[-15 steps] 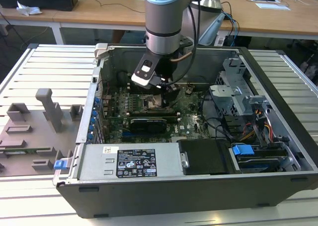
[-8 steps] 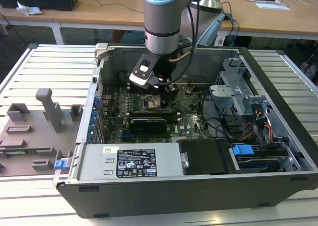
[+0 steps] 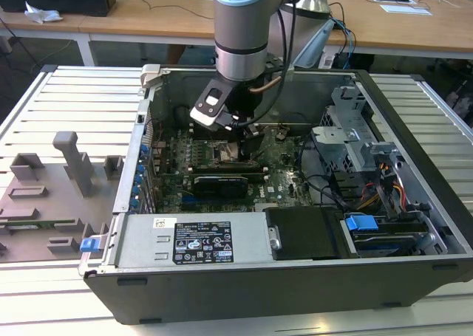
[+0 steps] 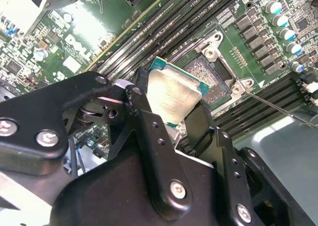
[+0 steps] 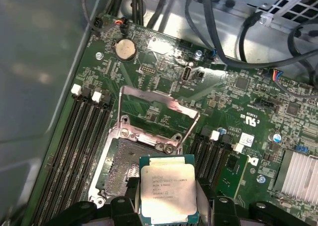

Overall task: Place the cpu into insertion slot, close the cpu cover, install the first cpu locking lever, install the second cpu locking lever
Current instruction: 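Place the cpu into insertion slot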

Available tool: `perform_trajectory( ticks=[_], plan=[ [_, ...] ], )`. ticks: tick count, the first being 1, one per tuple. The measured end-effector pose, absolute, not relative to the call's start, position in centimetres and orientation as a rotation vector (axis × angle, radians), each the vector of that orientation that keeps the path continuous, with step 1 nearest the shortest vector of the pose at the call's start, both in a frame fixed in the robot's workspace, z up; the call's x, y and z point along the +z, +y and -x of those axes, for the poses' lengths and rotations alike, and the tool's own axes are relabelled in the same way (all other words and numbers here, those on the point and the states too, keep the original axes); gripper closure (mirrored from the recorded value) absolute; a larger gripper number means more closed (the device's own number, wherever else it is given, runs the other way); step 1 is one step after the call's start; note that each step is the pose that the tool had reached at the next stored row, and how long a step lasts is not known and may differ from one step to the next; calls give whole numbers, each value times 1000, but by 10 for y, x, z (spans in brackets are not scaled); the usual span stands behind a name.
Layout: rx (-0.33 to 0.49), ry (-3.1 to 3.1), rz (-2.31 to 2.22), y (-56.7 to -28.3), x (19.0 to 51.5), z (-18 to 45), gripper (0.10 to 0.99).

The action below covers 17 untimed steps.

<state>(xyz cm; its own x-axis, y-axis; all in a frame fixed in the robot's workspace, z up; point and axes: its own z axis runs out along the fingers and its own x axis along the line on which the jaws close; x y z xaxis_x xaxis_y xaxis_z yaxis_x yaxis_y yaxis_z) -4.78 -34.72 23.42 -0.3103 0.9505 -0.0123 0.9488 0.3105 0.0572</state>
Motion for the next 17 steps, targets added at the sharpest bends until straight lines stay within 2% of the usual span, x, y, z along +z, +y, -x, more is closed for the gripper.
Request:
perform_trajectory(
  ticks=[17],
  plan=[
    [48, 2314, -2050, -347, 234, 48, 545]
  ],
)
